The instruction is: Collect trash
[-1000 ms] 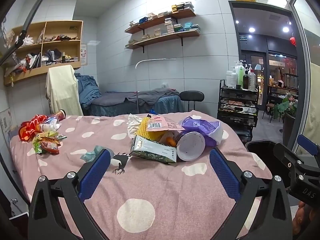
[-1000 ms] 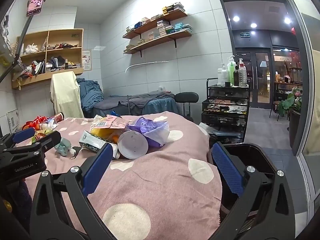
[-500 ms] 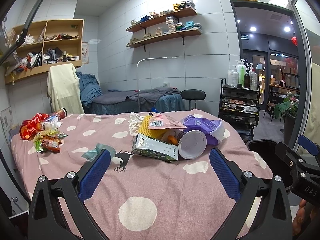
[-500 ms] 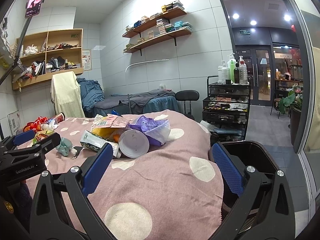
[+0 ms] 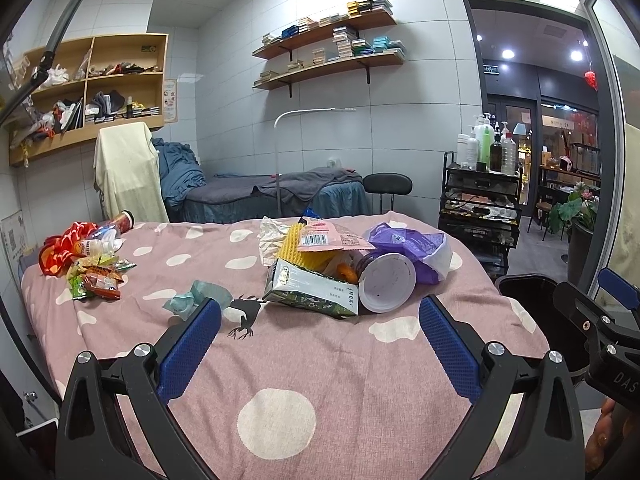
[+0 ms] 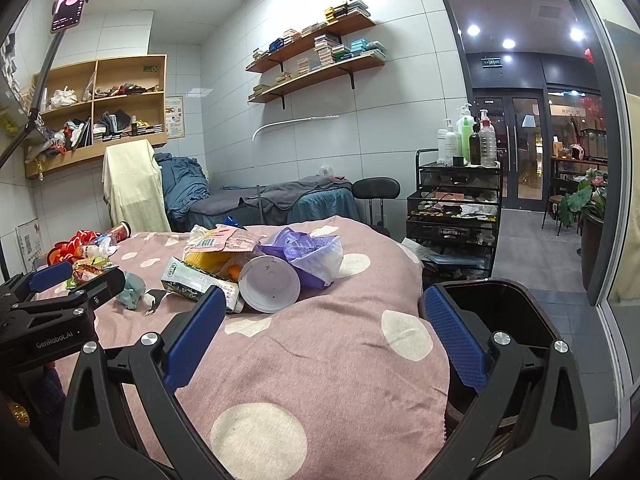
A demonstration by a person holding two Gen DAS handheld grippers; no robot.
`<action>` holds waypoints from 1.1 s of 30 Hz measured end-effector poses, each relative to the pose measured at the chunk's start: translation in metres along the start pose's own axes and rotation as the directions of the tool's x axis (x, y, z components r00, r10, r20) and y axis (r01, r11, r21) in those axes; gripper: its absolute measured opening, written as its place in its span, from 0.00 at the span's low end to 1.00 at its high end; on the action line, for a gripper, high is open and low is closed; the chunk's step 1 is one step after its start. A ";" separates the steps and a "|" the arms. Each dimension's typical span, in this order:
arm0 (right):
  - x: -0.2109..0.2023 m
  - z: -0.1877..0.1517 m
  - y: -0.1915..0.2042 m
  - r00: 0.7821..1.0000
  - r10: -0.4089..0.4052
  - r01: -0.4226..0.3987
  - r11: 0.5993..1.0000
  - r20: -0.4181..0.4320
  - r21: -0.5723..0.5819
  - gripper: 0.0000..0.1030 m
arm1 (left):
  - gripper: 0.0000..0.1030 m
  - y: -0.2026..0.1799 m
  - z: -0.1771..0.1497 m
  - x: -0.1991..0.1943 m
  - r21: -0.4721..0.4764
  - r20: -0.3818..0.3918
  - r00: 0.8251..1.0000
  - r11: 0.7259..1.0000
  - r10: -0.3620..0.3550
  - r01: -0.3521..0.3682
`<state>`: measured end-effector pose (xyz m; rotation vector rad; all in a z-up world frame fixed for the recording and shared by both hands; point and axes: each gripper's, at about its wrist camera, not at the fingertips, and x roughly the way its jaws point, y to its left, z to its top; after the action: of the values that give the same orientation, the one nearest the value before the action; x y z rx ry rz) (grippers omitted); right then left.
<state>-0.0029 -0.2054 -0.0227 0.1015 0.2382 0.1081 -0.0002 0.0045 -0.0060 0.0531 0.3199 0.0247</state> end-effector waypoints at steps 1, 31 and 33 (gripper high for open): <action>0.000 0.000 0.000 1.000 0.001 -0.001 1.000 0.000 0.000 0.96 | 0.95 0.000 0.000 0.000 0.000 0.000 1.000 1.000 0.000 0.000; 0.002 -0.002 0.002 1.000 0.005 -0.005 1.000 -0.009 -0.004 0.96 | 0.95 -0.001 -0.001 0.002 0.001 -0.006 1.000 1.000 0.000 0.000; 0.002 -0.003 0.002 1.000 0.006 -0.006 1.000 -0.010 -0.005 0.96 | 0.95 -0.001 -0.001 0.002 0.000 -0.006 1.000 1.000 0.000 0.000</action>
<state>-0.0014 -0.2025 -0.0255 0.0969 0.2480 0.1152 0.0014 0.0034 -0.0073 0.0535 0.3255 0.0249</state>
